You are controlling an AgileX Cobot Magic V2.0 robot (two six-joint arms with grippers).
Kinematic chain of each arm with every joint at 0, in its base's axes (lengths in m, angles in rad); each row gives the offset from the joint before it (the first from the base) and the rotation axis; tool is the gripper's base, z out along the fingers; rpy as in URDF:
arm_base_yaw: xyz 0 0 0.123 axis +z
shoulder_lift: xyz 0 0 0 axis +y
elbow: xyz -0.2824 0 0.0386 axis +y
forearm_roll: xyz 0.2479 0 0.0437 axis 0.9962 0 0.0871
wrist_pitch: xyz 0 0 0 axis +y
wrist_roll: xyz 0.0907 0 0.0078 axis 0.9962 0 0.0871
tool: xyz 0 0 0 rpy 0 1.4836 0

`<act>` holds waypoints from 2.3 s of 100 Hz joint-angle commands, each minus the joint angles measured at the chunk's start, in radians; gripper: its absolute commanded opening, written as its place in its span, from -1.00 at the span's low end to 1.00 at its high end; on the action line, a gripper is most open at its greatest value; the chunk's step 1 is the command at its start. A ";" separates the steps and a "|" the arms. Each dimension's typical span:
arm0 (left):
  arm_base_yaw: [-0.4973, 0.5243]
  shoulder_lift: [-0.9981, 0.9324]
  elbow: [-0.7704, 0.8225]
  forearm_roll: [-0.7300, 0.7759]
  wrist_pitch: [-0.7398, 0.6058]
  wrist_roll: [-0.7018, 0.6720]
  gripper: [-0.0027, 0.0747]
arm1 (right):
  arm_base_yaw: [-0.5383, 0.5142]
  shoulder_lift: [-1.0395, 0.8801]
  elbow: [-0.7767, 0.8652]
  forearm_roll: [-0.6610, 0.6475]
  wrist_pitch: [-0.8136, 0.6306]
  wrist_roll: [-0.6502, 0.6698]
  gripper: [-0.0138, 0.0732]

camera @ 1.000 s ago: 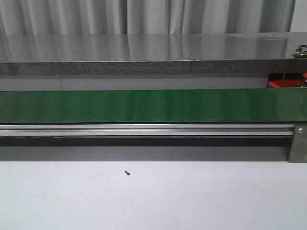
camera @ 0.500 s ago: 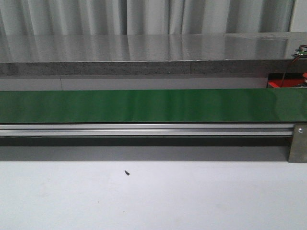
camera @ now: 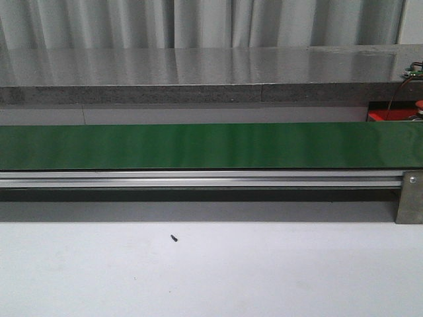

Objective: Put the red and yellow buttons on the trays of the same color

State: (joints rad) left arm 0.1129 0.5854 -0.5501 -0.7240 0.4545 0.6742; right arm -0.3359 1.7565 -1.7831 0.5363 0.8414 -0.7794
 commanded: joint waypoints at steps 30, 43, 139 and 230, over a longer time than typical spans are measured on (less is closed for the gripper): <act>0.003 0.003 -0.030 -0.033 -0.051 -0.001 -0.98 | 0.023 -0.439 0.244 0.034 -0.033 0.059 0.44; 0.003 0.003 -0.030 -0.033 -0.051 -0.001 -0.98 | 0.023 -0.604 0.435 0.036 -0.126 0.058 0.44; 0.003 0.003 -0.030 -0.033 -0.051 -0.001 -0.98 | 0.268 -0.999 1.096 0.059 -0.622 0.072 0.44; 0.003 0.003 -0.030 -0.033 -0.078 -0.001 0.40 | 0.268 -0.999 1.096 0.059 -0.603 0.072 -0.84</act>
State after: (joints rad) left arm 0.1129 0.5854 -0.5501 -0.7240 0.4370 0.6742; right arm -0.0703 0.7658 -0.6592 0.5795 0.2959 -0.7067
